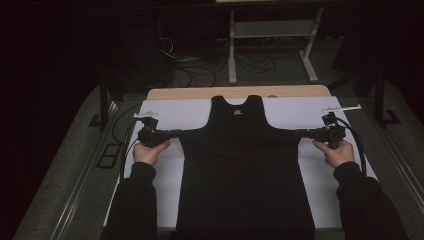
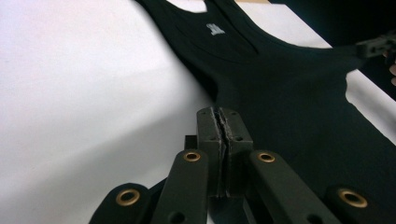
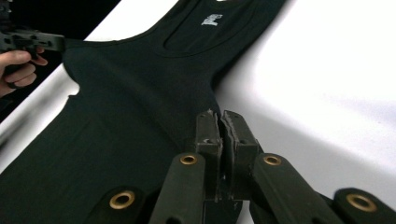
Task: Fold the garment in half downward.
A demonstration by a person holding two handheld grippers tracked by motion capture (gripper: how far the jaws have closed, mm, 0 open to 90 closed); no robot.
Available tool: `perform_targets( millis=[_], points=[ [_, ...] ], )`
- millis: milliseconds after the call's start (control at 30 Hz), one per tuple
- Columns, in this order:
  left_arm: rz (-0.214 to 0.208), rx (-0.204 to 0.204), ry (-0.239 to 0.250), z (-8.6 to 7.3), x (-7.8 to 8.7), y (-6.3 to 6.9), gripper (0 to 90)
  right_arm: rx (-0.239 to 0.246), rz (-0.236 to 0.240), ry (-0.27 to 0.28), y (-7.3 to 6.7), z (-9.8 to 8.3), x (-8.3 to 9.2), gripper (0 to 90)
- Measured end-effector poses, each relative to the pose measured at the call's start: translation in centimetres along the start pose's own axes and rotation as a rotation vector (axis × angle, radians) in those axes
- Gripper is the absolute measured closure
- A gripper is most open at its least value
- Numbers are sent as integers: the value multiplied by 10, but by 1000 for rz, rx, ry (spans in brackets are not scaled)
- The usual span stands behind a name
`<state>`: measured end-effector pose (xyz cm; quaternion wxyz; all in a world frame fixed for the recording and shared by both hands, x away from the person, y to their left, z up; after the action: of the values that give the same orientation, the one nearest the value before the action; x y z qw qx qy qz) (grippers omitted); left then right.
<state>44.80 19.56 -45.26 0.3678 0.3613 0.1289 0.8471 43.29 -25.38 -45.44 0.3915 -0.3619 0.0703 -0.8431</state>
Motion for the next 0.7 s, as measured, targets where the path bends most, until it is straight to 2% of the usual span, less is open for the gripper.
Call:
perform_targets(
  millis=[267, 700],
  points=[
    [-3, 5, 5, -3, 4, 5, 870, 2, 1, 16, -6, -3, 6, 842],
    [-32, 25, 28, -12, 17, 13, 868, 11, 7, 47, -19, -9, 20, 841]
  ],
)
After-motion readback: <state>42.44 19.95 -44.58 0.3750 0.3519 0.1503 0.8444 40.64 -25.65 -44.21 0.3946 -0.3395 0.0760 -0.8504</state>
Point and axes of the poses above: each handheld gripper's, and its own axes: x roughly backward along the jaws, z roughly out of its top, y roughly to its right, the point moved 8 cm from there along -x, roughly forward along the jaws, and after that the axes turned 6 degrees about x, right-handed, at the moved point
